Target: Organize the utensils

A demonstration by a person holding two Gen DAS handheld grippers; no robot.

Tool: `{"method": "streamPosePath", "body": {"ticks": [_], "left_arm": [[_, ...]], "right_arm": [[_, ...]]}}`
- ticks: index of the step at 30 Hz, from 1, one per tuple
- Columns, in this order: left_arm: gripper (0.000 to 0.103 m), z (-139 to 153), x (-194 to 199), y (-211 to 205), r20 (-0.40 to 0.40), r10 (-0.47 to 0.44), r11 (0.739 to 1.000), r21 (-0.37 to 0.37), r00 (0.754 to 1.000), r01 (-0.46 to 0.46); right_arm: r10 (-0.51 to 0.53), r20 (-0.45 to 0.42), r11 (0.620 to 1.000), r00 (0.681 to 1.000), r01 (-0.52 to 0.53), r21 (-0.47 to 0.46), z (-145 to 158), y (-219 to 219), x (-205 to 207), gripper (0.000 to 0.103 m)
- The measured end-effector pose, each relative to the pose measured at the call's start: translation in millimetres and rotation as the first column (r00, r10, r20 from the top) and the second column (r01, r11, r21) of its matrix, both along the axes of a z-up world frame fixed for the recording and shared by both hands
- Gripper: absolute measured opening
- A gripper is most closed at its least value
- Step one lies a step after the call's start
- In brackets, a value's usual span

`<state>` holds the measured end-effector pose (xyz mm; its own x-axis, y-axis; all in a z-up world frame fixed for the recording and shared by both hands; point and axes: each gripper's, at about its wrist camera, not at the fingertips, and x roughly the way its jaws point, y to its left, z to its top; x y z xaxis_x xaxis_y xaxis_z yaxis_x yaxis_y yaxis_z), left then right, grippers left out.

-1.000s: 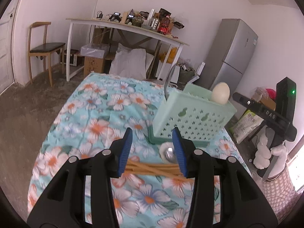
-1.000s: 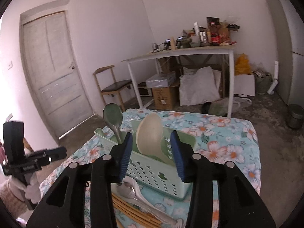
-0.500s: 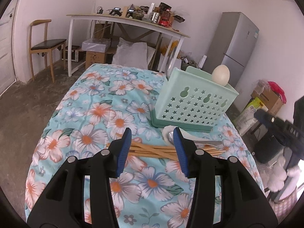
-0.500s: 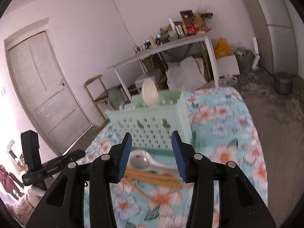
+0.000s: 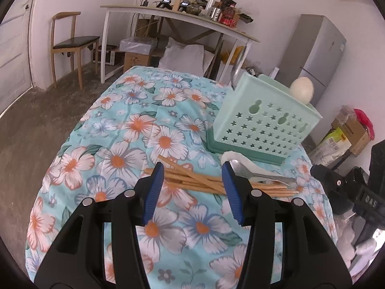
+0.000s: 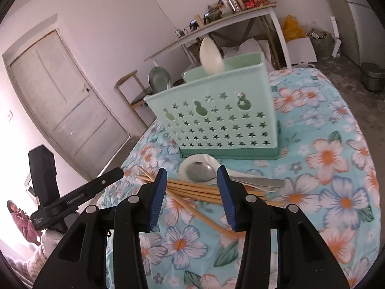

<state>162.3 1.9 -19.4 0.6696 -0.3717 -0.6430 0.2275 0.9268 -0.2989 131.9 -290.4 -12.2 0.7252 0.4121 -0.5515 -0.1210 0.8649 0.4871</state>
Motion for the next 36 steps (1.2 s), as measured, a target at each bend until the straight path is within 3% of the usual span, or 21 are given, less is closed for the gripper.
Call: {"method": "streamPosePath", "body": {"ticks": [11,19,28,36], "left_arm": [[0.048,-32.2,41.7,-16.5,-0.109,0.000,1.000,0.010,0.994,0.001],[0.048,-37.3,47.5,-16.2,-0.102,0.003,1.000,-0.013,0.995,-0.004],[0.048,-49.9,60.9,-17.0,-0.133,0.011,1.000,0.007,0.991,-0.010],[0.048,-54.7,29.6,-9.5,-0.148,-0.041,0.999,0.022,0.988,0.045]], "right_arm": [[0.086,-0.104,0.996,0.991,-0.086,0.012,-20.9,31.0,54.6,0.043],[0.081,-0.179,0.996,0.981,-0.084,-0.010,-40.6,37.8,82.9,0.043],[0.054,-0.228,0.998,0.972,-0.057,-0.005,-56.5,30.9,81.5,0.041],[0.050,-0.197,0.988,0.979,-0.078,-0.135,-56.3,46.3,58.0,0.041]]}}
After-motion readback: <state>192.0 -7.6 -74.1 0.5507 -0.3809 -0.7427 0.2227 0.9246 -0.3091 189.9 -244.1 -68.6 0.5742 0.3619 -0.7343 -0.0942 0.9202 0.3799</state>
